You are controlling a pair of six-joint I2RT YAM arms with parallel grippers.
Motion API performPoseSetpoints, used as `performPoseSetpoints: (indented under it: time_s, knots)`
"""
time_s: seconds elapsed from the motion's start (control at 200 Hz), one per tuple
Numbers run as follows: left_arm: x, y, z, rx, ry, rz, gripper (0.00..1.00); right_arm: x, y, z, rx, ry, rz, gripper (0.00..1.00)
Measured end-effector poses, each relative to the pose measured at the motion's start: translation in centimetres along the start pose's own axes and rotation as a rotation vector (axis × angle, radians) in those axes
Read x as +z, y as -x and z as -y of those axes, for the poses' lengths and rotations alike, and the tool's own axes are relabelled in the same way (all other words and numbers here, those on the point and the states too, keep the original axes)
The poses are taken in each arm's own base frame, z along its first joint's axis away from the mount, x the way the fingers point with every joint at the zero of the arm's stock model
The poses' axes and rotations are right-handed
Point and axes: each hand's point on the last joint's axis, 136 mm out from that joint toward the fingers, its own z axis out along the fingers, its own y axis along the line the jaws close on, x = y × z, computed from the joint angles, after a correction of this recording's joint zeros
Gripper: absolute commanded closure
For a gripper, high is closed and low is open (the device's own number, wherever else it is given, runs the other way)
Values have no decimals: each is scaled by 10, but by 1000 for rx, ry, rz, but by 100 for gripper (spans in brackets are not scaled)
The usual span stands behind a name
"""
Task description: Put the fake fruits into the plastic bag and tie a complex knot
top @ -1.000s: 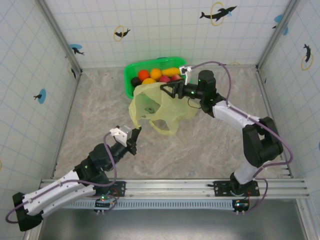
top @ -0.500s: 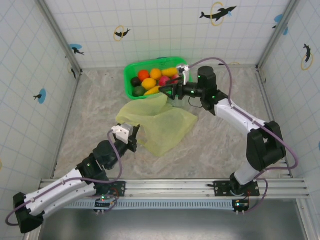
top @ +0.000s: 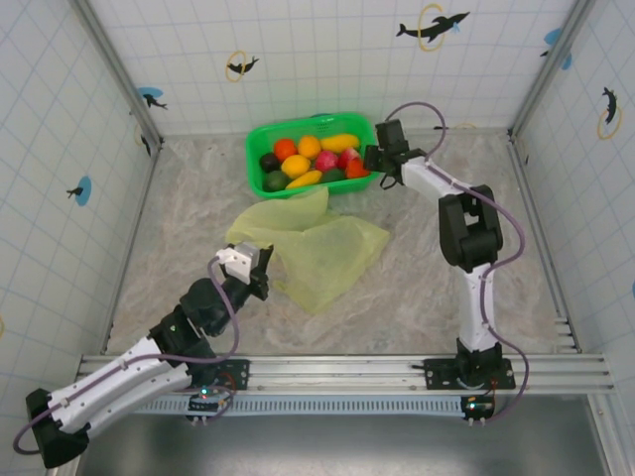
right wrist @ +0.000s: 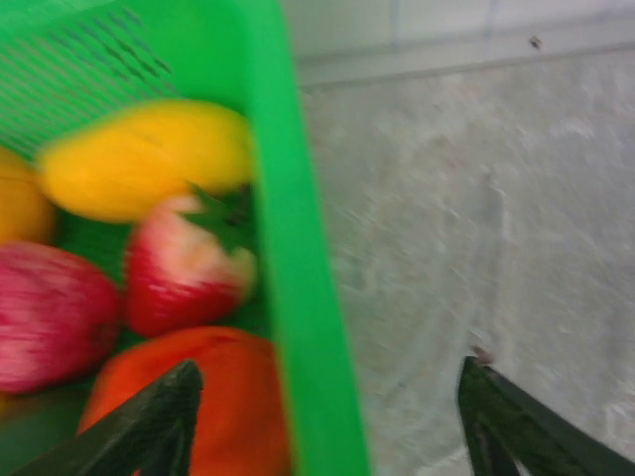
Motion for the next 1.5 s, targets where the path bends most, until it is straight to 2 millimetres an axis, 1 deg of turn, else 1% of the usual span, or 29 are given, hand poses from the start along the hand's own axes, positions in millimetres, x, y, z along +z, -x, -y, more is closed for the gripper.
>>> performPoseSetpoints:
  time_s: [0.055, 0.165, 0.24, 0.315, 0.38, 0.445, 0.57, 0.621, 0.671, 0.726, 0.771, 0.846, 0.951, 1.011, 1.051, 1.096, 1.126, 1.141, 1.146, 1.191, 1.206, 1.221, 1.236, 1.256, 1.276, 1.286, 1.336, 1.421, 1.501]
  knots:
    - [-1, 2, -1, -2, 6, 7, 100, 4, -8, 10, -1, -53, -22, 44]
    - [-3, 4, -5, -6, 27, 18, 100, 1, -6, 24, 8, -130, -9, 58]
    - [-3, 5, -8, -7, 42, 22, 100, 0, -7, 38, 25, -178, 0, 60]
    - [-4, 6, -11, -9, 59, 27, 100, -7, -11, 58, 49, -228, 1, 61]
    - [-5, 8, -16, -11, 82, 34, 100, -18, -17, 82, 77, -275, -1, 61]
    - [-7, 10, -21, -15, 113, 42, 100, -34, -25, 113, 120, -330, -1, 61]
    - [-11, 13, -35, -22, 185, 59, 100, -73, -42, 187, 224, -457, 14, 60]
    - [-12, 14, -41, -24, 219, 62, 100, -88, -48, 214, 261, -511, 22, 58]
    - [-14, 14, -46, -27, 248, 64, 100, -102, -53, 240, 293, -569, 31, 52]
    - [-15, 14, -50, -28, 274, 66, 100, -114, -57, 261, 314, -619, 38, 43]
    - [-16, 14, -54, -29, 295, 67, 100, -121, -57, 271, 321, -644, 45, 37]
    - [-18, 13, -59, -32, 329, 66, 100, -129, -52, 273, 300, -651, 58, 29]
    - [-18, 7, -70, -40, 394, 42, 100, -138, -35, 253, 234, -621, 103, 27]
    - [-16, 0, -74, -45, 424, 12, 100, -144, -22, 229, 185, -579, 146, 30]
    - [-14, -3, -76, -49, 440, -8, 100, -149, -12, 208, 151, -536, 176, 38]
    - [-11, -4, -76, -51, 448, -26, 100, -153, -3, 181, 107, -470, 210, 51]
    - [-9, -3, -76, -55, 451, -36, 100, -156, 2, 156, 70, -400, 235, 61]
    - [-8, -3, -76, -55, 450, -44, 100, -158, 3, 142, 42, -360, 242, 64]
    - [-7, -2, -76, -56, 450, -45, 100, -158, 3, 139, 42, -351, 245, 69]
    - [-3, 2, -73, -59, 443, -55, 100, -163, 1, 97, -12, -214, 261, 81]
    - [-2, 4, -72, -61, 439, -56, 100, -165, -2, 79, -44, -156, 259, 85]
    - [-1, 7, -71, -63, 435, -56, 100, -166, -4, 69, -52, -120, 259, 87]
    - [1, 10, -69, -67, 429, -55, 100, -169, -9, 52, -80, -59, 254, 88]
    - [3, 14, -67, -69, 421, -56, 100, -172, -14, 34, -91, 6, 252, 88]
    - [5, 17, -65, -72, 411, -57, 100, -176, -23, 9, -129, 100, 238, 88]
    - [6, 19, -64, -72, 406, -57, 100, -177, -26, 2, -134, 127, 232, 88]
    - [11, 29, -58, -78, 377, -52, 100, -189, -52, -47, -195, 334, 180, 88]
    - [17, 45, -47, -88, 316, -49, 100, -212, -103, -103, -286, 591, 78, 88]
    - [22, 59, -34, -95, 245, -46, 100, -238, -151, -138, -359, 775, -12, 87]
